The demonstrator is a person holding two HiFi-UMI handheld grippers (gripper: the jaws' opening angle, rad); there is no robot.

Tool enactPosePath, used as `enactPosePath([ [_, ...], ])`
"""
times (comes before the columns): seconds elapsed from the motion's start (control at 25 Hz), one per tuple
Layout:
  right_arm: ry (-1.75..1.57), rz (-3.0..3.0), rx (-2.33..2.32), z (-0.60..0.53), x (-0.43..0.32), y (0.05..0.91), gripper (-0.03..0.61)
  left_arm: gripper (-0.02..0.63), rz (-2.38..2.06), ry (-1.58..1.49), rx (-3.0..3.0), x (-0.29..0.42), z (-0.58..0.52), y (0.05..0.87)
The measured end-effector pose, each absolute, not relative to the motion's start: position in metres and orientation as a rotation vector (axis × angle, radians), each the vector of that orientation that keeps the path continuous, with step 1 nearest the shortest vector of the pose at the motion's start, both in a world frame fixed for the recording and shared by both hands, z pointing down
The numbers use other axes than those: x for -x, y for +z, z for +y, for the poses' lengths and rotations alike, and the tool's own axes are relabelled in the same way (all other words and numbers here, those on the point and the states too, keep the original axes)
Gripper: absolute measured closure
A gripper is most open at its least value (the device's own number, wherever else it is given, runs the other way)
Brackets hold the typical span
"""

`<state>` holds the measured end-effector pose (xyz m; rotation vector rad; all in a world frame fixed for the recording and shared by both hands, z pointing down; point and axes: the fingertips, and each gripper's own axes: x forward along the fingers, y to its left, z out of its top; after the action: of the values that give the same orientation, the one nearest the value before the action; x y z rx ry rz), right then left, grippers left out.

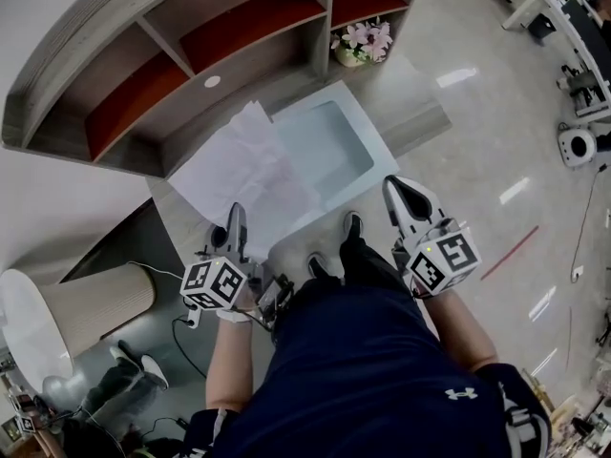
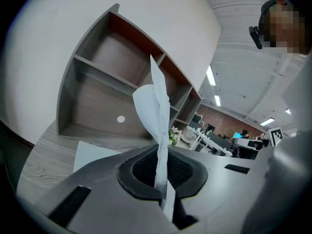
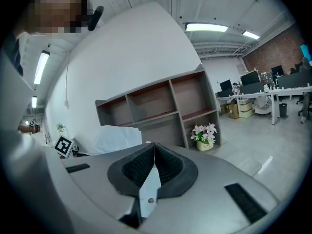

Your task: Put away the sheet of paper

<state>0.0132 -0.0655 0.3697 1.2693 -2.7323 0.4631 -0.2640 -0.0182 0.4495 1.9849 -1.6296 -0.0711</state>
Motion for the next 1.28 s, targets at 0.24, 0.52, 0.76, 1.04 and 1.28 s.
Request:
enactPosePath([
  [0.24, 0.532, -2.746, -1.204, -0.118, -0.018, 0.388, 0.565, 0.597, -1.651, 0.017, -1.911, 0.259, -0.047, 0.477],
  [0.52, 0.613, -2.761, -1.145, -0.169, -0.029, 0.402, 0.565, 0.597, -1.702, 0.075, -1.792, 0.261, -0.065, 0.504],
  [0.76, 0.692, -2.772, -1.076, -0.199, -0.043, 0.41, 0.565, 0.598, -1.688, 0.028, -1.691, 0.254, -0.075, 0.52],
  [1.04, 0.805, -2.757, -1.044, -0.222, -0.054, 0.422, 0.565, 0.597, -1.572, -0.04, -1.604, 0.249, -0.084, 0.548],
  [1.28, 0.95, -2.716, -1.115, -0.229, -0.062, 0.432, 0.565, 0.597, -1.424, -0.063, -1.51, 0.254, -0.093, 0.592],
])
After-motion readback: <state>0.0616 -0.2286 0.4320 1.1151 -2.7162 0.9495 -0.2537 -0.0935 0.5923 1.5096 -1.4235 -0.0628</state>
